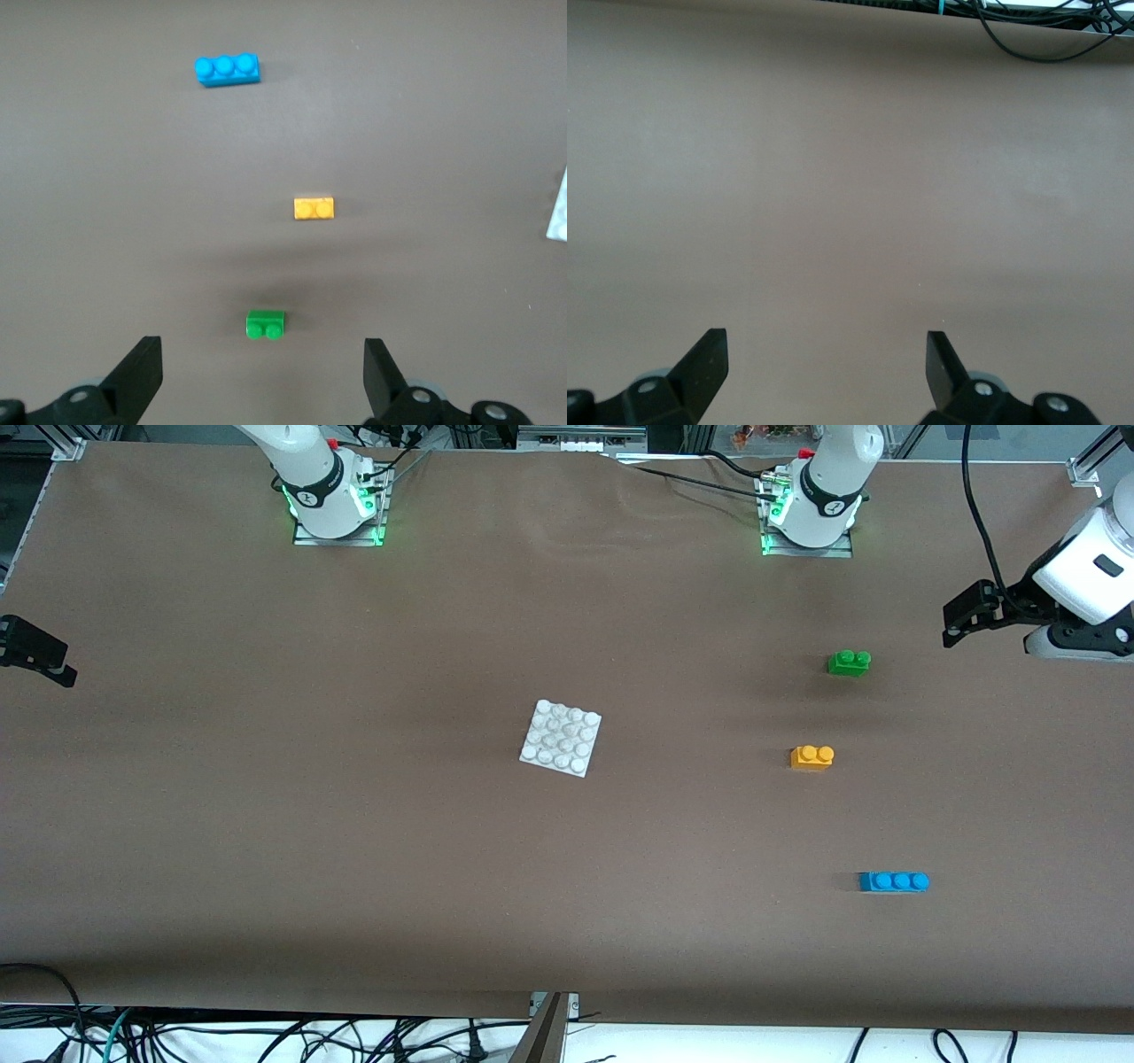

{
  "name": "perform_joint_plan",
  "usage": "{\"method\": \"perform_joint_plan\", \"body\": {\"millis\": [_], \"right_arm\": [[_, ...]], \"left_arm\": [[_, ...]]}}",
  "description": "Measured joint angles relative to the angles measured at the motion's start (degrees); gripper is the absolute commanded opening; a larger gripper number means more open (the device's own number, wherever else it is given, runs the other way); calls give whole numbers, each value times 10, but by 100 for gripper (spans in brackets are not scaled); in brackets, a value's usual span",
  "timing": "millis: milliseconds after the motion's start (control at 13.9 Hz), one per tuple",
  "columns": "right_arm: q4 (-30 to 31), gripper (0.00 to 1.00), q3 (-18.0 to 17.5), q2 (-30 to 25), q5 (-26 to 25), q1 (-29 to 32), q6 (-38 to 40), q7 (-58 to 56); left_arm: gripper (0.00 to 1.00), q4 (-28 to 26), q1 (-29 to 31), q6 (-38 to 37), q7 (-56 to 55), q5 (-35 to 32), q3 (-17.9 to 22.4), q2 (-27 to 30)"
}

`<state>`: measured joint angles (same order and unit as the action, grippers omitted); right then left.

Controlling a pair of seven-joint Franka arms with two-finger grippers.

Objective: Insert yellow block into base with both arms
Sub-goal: 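Move the left gripper down over the yellow block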

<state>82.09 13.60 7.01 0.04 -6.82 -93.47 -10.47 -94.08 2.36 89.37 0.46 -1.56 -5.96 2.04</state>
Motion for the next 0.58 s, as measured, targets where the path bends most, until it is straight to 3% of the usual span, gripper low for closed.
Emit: {"method": "perform_joint_plan", "body": {"millis": [577], "right_arm": [[3,100,-28,0,-5,7,17,0]], "left_arm": [[100,-6,1,-8,0,0,4,-5]]}}
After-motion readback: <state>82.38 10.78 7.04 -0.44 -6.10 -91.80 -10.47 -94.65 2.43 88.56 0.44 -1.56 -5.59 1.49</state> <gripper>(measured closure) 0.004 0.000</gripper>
